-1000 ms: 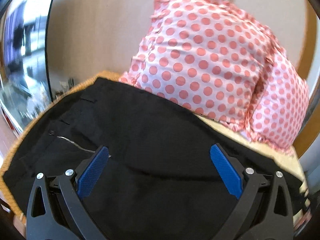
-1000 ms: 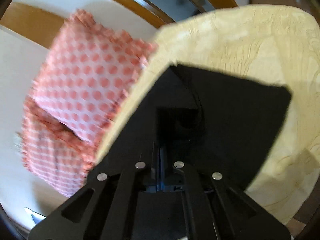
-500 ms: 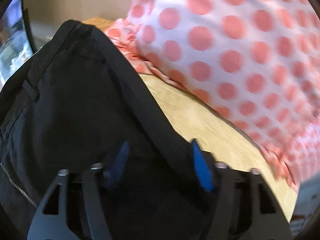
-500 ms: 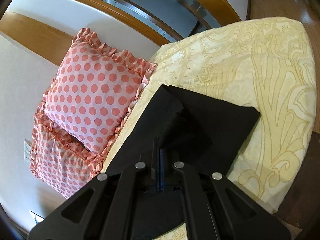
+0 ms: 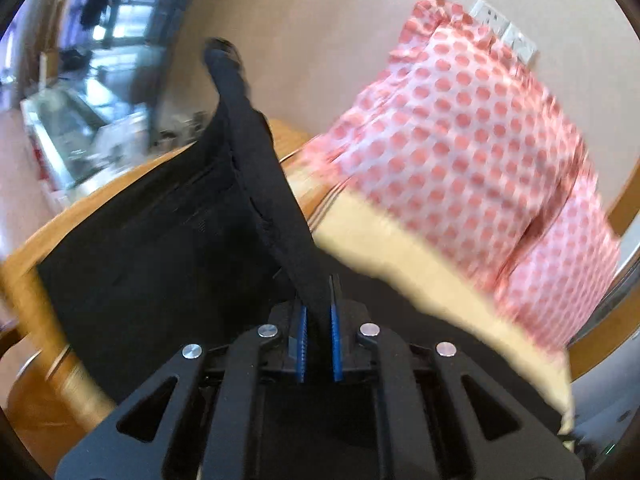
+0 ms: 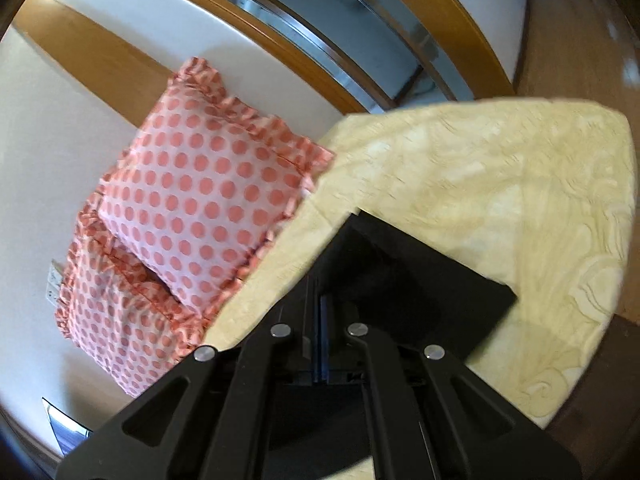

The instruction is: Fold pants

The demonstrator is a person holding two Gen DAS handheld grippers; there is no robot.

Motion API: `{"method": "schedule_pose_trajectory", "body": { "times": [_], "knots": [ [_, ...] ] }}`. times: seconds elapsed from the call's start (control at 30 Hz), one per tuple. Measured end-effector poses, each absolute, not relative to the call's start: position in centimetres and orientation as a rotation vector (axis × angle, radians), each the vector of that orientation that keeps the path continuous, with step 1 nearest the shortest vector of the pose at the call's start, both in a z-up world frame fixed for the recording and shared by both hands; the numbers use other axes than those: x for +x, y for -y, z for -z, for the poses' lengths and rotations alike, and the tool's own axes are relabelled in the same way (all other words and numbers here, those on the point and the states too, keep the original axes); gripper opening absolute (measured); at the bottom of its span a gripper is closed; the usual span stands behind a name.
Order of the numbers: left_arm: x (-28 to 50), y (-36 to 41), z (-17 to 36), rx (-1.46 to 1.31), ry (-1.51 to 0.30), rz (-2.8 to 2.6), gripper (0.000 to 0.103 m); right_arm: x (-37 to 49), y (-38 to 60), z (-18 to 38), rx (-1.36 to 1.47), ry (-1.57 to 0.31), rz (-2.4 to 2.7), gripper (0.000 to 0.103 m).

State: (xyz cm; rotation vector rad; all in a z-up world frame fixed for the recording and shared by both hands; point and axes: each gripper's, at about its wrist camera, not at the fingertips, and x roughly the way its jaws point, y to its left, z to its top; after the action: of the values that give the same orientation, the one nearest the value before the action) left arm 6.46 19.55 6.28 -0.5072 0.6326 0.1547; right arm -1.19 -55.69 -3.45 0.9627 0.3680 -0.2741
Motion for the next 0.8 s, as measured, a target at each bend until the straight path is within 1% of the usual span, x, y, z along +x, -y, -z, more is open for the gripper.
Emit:
{"method": "schedule_pose_trajectory", "body": {
  "times": [0.07, 0.17, 0.27, 0.33, 0.4, 0.47, 0.6, 0.8],
  "knots": [
    [3.7, -19.7, -3.3, -0.498, -0.691, -0.180, 0.009, -1.2, 55.7, 4.2, 0.973, -0.390, 0.289, 0.000],
    [1.6, -20.1, -0.8, -0.554, -0.741, -0.186, 0.009, -1.3, 55.9, 4.9, 0.985, -0.403, 0.298, 0.001],
    [1.3, -20.0, -0.8, -0.579, -0.736, -0.179, 0.009, -1.3, 56.1, 4.6, 0.987, -0.409, 0.291, 0.001],
    [1.0, -20.1, -1.1, -0.574, -0.734, -0.177, 0.009, -2.0, 56.0, 3.3, 0.969, -0.348, 0.274, 0.000],
    [1.1, -19.8, -1.2, -0.561, -0.745, -0.159, 0.010, -2.1, 56.0, 2.8, 0.921, -0.383, 0.351, 0.000],
    [1.5, -19.5, -1.2, -0.552, -0.747, -0.154, 0.010, -2.4, 56.3, 4.0, 0.952, -0.436, 0.379, 0.000],
    [1.6, -19.6, -1.1, -0.552, -0.749, -0.141, 0.010, -4.4, 55.9, 4.7, 0.968, -0.411, 0.393, 0.000],
    [1.8, -19.8, -1.0, -0.532, -0.752, -0.112, 0.010, -4.9, 55.9, 6.1, 0.967, -0.465, 0.433, 0.001]
  ]
}}
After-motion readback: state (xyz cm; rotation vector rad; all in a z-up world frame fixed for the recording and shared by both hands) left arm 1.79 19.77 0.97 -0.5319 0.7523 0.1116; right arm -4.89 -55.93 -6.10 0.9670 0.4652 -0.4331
